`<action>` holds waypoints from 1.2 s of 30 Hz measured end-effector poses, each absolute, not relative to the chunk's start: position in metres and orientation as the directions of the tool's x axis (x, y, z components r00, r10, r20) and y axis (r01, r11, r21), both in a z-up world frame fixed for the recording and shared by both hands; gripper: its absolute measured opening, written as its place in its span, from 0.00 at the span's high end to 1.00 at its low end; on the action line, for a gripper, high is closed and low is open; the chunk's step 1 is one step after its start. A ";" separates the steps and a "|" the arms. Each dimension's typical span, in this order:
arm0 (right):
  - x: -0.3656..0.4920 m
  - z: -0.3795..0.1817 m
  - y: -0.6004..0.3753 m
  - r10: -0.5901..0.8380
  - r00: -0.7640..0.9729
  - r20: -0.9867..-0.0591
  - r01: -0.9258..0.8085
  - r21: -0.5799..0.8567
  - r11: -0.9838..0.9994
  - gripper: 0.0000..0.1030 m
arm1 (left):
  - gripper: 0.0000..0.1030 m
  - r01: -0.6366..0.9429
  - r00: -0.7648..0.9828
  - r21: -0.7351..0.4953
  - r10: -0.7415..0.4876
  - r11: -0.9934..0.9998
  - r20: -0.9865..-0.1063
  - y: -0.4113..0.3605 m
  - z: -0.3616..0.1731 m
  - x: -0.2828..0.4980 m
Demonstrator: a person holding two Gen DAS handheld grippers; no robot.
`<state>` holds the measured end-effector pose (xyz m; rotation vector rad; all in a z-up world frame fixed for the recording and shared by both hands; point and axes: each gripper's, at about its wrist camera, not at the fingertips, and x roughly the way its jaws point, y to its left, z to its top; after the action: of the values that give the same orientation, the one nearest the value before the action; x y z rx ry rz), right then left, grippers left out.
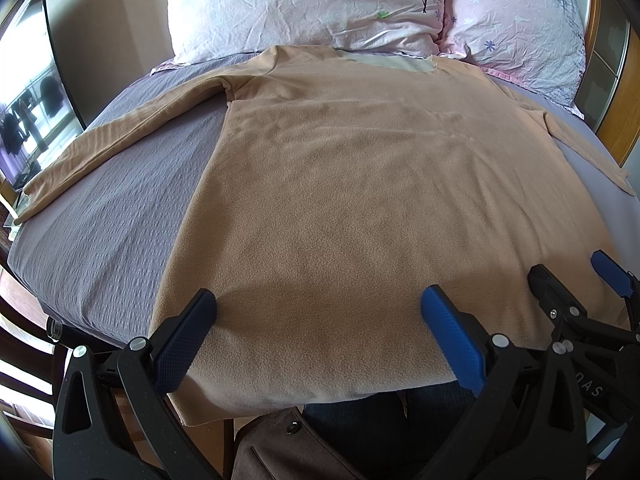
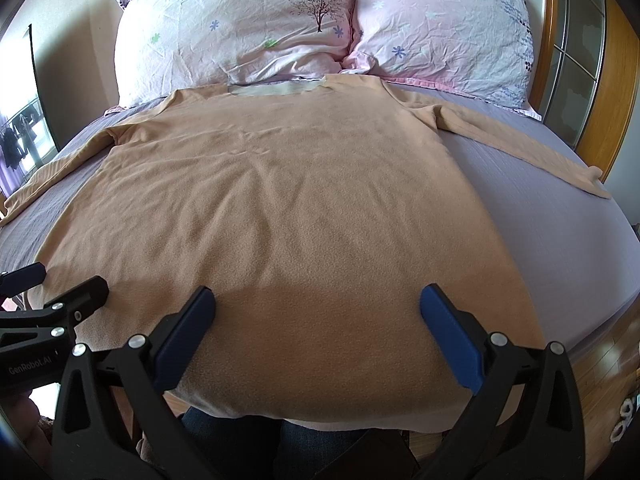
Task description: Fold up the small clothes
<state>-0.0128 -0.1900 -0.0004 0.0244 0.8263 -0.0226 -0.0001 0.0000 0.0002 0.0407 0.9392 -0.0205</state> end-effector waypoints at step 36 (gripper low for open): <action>-0.012 0.015 -0.228 0.197 0.748 -0.634 -0.139 0.141 0.980 0.02 | 0.01 0.059 0.638 0.033 -0.012 0.998 -0.770 -0.001 0.004 -0.005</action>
<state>-0.0116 -0.2285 0.0151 0.0865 0.7025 0.1835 -0.0050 -0.0010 0.0038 0.0570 0.8780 -0.0405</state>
